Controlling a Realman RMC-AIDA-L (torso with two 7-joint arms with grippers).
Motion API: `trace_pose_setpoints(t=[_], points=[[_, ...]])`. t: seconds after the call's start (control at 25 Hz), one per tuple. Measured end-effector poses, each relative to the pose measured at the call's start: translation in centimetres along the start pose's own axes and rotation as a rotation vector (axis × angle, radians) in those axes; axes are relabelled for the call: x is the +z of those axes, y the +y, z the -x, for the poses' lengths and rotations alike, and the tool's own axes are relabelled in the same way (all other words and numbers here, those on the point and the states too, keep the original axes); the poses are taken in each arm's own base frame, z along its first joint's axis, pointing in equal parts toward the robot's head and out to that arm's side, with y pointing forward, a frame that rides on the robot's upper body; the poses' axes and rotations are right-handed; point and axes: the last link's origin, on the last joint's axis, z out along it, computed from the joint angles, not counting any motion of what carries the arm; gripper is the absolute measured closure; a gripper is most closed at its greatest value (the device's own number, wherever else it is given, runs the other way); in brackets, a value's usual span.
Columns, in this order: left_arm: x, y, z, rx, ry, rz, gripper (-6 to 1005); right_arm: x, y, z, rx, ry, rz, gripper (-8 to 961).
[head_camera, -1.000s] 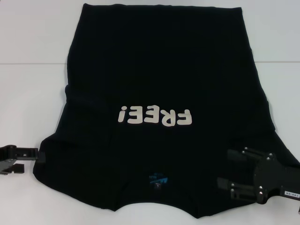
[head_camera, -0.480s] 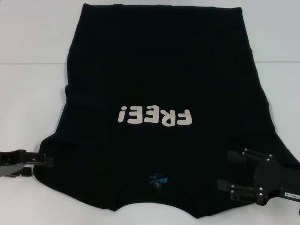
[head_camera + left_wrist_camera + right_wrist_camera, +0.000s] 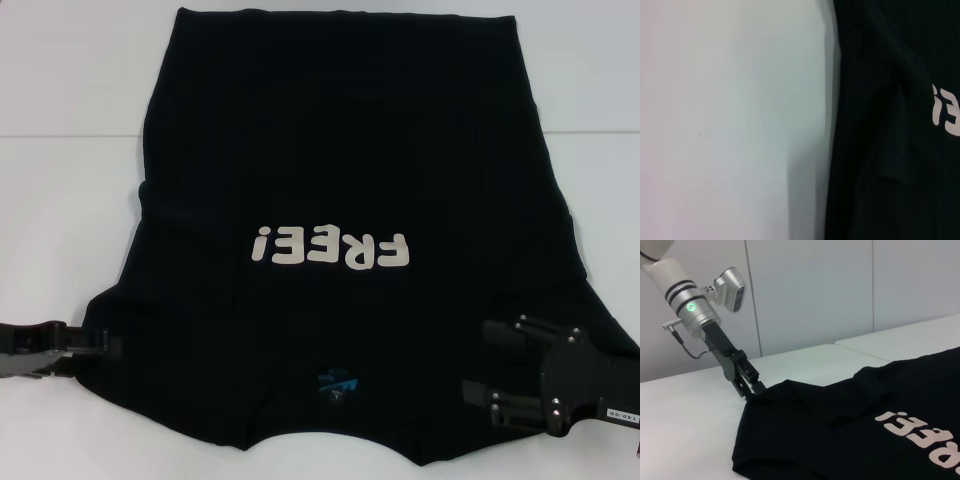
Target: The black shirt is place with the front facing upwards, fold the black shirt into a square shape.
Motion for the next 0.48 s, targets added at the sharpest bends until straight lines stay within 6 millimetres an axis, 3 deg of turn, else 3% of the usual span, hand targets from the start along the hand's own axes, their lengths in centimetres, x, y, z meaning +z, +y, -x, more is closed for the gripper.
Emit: trace_pose_setpoints(t=[0.48], points=[[1.3, 1.4, -0.2, 0.02, -0.03, 0.053, 110, 0.0, 0.0, 0.2, 0.0, -0.009, 0.008, 126]])
